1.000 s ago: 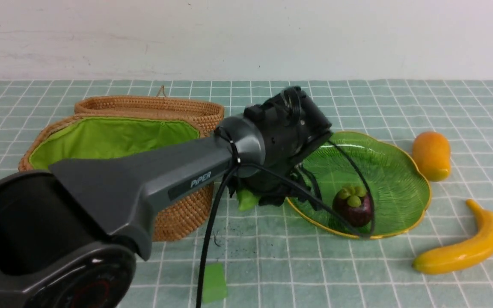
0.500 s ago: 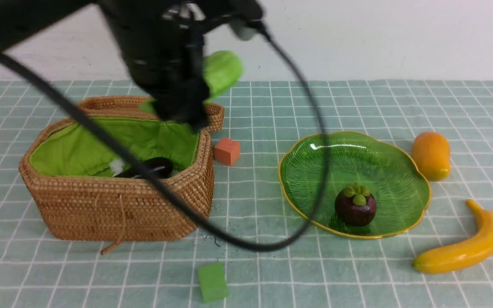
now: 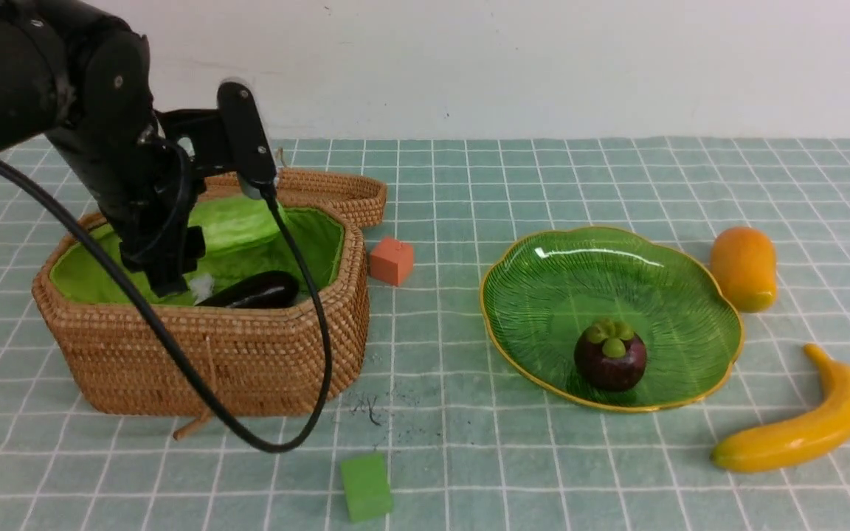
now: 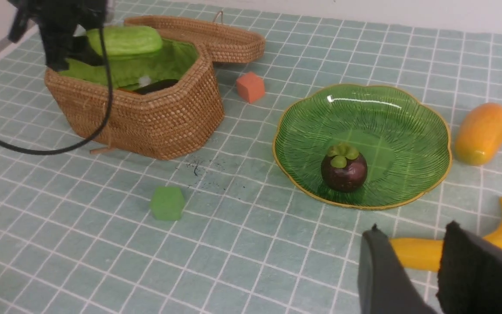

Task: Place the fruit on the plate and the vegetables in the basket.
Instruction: Take a chayote with your left arm and place it on the basket on the left, then use the right arm to grab a banana and put it into the right plate

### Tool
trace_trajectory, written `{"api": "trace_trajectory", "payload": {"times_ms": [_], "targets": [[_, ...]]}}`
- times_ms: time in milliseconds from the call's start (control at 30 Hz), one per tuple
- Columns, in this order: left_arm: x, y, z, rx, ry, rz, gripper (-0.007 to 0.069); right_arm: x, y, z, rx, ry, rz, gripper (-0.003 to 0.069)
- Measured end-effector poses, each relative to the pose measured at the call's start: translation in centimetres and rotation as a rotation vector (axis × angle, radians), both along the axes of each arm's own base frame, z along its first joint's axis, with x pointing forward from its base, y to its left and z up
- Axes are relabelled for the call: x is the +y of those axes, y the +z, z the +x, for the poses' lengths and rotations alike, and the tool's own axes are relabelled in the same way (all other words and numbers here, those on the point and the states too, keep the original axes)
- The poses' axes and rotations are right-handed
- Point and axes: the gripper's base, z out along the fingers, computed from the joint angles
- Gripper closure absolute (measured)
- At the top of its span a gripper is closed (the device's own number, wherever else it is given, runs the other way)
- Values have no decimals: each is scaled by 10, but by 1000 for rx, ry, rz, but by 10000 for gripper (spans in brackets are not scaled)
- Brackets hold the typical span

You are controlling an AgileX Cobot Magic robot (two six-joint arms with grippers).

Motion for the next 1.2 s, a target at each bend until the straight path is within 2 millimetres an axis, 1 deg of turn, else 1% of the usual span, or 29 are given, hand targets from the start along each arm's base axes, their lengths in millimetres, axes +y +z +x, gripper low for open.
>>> {"api": "trace_trajectory", "payload": {"times_ms": [67,100,167,200,267,333,400,433,467,500,533,567,600,633,667,700,767,800,833,867,900,933,1000,1067,1100,1167,1200], "targets": [[1,-1,3,-21,50,-14,18,1,0,1,6,4,4,445],[1,-1,3,-24,76,-26,-6,2,0,2,13,4,5,445],[2,0,2,-26,106,-42,-27,3,0,5,21,5,3,445],[3,4,-1,-29,167,-84,-33,5,-1,9,36,5,-1,445],[1,14,-9,-45,274,-196,-3,8,-2,18,67,4,-11,444],[-6,29,-20,-67,372,-326,74,13,-3,29,105,4,-26,441],[-21,53,-41,-104,428,-472,202,18,-6,44,149,5,-41,438],[-31,70,-57,-121,455,-575,334,22,-7,52,171,4,-48,435],[-41,87,-76,-136,445,-648,459,26,-10,62,202,3,-60,433],[-43,90,-79,-134,452,-668,478,27,-10,64,208,3,-62,433],[-48,101,-93,-141,433,-708,546,30,-12,72,229,2,-70,431],[-52,115,-112,-146,414,-767,603,34,-16,84,261,-2,-88,431],[-58,125,-129,-148,376,-806,636,37,-20,95,286,-10,-109,430],[-59,128,-139,-147,361,-825,638,40,-24,104,307,-17,-130,428],[-58,134,-153,-150,337,-851,638,42,-28,114,331,-28,-153,428],[-58,136,-167,-141,314,-871,638,44,-35,126,362,-49,-186,426],[-57,128,-193,-101,285,-891,638,45,-49,151,434,-123,-239,425],[-54,121,-204,-81,277,-897,638,42,-60,167,482,-181,-265,425],[-50,109,-219,-54,268,-905,638,36,-72,184,540,-256,-281,424],[-48,109,-223,-54,260,-913,638,35,-73,186,549,-266,-282,424],[-41,91,-239,-28,247,-923,638,21,-88,206,624,-359,-272,425],[-36,88,-247,-30,228,-940,638,14,-95,213,658,-396,-261,425],[-26,68,-265,-15,196,-965,638,-4,-107,227,721,-477,-212,423],[-13,55,-281,-19,152,-1023,638,-21,-123,242,787,-547,-147,414],[-11,53,-284,-21,142,-1036,638,-25,-127,245,798,-563,-135,412],[1,34,-299,-41,100,-1127,638,-47,-148,263,862,-648,0,388],[6,30,-303,-54,88,-1155,638,-52,-157,269,883,-670,44,372]]}}
